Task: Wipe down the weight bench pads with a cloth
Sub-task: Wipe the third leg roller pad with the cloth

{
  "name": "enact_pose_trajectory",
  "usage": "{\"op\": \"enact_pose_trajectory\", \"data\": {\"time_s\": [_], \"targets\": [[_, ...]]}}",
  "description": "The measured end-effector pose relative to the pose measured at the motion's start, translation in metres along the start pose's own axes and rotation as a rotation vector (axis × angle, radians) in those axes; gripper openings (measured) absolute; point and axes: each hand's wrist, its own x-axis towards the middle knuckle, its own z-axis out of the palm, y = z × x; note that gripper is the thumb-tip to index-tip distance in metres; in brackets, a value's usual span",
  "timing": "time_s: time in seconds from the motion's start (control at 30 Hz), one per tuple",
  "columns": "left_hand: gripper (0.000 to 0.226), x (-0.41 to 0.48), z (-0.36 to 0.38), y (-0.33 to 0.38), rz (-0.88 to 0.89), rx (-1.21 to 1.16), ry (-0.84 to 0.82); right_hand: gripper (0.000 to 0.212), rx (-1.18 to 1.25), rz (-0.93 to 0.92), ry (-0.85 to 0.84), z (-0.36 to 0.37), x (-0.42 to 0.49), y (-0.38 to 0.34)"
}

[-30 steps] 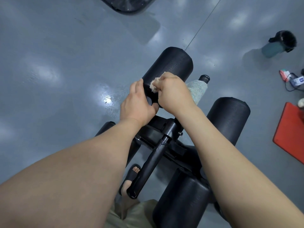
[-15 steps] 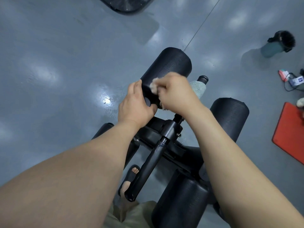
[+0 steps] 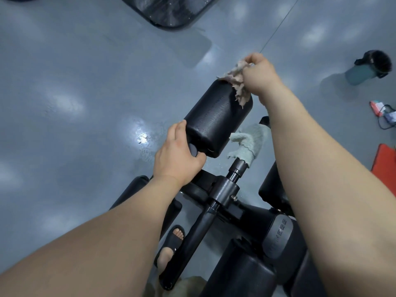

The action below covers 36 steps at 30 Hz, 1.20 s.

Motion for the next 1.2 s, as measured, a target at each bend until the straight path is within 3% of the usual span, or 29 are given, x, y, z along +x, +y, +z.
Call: {"op": "enact_pose_trajectory", "data": {"time_s": [0.1,0.23,0.33,0.7,1.2], "targets": [[0.086,0.000,0.001,-0.001,0.007,0.002,0.003,0.029,-0.193,0.028,0.051,0.008,0.018,0.023],[0.087,0.000,0.001,-0.001,-0.002,0.010,0.005,0.039,-0.316,-0.100,0.054,0.008,0.010,0.020],[0.088,0.000,0.002,0.000,-0.002,0.013,0.001,0.028,-0.399,-0.149,0.023,0.008,0.009,0.015],[0.085,-0.001,-0.001,0.001,-0.011,0.016,-0.007,0.020,-0.594,-0.290,0.235,0.030,0.004,0.030],[0.086,-0.001,-0.002,0.003,-0.019,0.023,-0.019,0.033,-0.689,-0.341,0.242,0.045,-0.039,0.024]]}}
